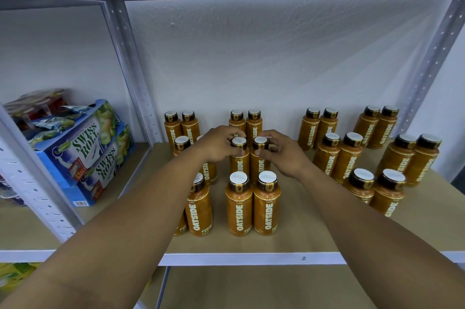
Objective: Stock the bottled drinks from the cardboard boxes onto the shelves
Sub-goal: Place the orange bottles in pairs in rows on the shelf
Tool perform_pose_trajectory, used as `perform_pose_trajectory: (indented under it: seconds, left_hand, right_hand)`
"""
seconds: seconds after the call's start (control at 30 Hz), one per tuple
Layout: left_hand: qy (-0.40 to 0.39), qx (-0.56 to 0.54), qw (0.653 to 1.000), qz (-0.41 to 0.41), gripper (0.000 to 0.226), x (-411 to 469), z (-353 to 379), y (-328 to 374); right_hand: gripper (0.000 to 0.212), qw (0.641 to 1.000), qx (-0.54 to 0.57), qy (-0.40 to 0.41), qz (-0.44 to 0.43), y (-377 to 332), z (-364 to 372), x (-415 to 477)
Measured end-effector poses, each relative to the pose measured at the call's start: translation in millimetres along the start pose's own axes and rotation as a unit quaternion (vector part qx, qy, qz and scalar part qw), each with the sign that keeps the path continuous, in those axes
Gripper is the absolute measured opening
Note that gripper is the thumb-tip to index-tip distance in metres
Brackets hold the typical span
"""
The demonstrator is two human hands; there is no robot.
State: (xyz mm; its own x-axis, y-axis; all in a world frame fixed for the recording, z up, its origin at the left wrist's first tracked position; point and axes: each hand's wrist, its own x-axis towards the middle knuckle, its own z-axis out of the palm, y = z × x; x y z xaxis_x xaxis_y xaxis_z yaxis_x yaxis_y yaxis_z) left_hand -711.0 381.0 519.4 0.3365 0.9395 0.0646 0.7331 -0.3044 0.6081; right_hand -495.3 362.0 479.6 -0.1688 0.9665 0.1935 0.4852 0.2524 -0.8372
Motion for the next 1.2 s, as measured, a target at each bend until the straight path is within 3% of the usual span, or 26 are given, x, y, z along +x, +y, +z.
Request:
perform_pose_trajectory:
  seconds: [0.33,0.7,1.2]
  left_hand:
    - [-0.008,0.011,1.000,-0.001,0.057,-8,-9,3]
    - [0.073,-0.017,0.995,0.058,0.038,-70,-54,23]
    - [0.111,-0.088,0.988,0.057,0.042,-175,-71,-47]
  right_hand:
    - [0.063,1.000,-0.023,0.016,0.006,-9,-9,-4]
    - [0.049,0.993,-0.077,0.079,-0.038,-60,-30,-40]
    - [0.049,0.989,-0.107,-0.019,-0.104,-143,48,-93]
